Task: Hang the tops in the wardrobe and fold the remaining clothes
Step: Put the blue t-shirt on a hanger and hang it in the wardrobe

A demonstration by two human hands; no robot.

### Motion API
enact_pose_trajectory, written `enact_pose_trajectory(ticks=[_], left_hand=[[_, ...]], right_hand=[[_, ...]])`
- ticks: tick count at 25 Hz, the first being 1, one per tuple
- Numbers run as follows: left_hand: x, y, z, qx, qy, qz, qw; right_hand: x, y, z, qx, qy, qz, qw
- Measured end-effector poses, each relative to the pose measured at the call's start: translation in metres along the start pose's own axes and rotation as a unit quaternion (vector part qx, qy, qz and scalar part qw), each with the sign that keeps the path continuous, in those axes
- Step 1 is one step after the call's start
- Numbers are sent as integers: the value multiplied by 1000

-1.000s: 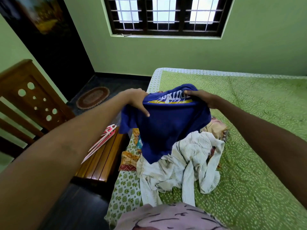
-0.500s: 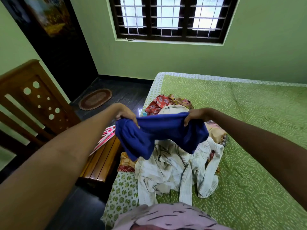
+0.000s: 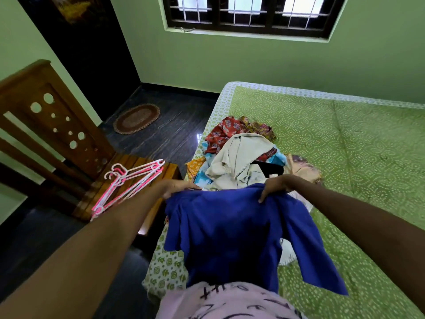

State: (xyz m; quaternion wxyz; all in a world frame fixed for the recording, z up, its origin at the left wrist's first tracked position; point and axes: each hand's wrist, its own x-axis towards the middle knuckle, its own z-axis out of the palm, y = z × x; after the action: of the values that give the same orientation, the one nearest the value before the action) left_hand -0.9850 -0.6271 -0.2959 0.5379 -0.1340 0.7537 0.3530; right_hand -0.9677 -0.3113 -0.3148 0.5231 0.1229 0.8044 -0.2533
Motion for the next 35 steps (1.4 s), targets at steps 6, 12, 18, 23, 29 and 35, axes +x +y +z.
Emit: enact_pose_trajectory(ticks=[6,12,18,23,29,35], left_hand=[[90,-70,35,36,143,140,979],[128,-87,42,86,180,152,968],[174,-79,6,110,203,205,951],[212,-45,-11,-14,427,154,891],[236,-106,77,-126,332,-70,932],[264,-128,98,-283,329,-148,889]], right_hand=[[56,24,51,-85,194,-64,975],[99,41,53,-127,-28,-47,990],[150,38,2,-217,85,-62,971],[180,28,-6,82,478,-31,874],[204,70,129,226,335,77,912],[227,86,153,372,325,159,855]])
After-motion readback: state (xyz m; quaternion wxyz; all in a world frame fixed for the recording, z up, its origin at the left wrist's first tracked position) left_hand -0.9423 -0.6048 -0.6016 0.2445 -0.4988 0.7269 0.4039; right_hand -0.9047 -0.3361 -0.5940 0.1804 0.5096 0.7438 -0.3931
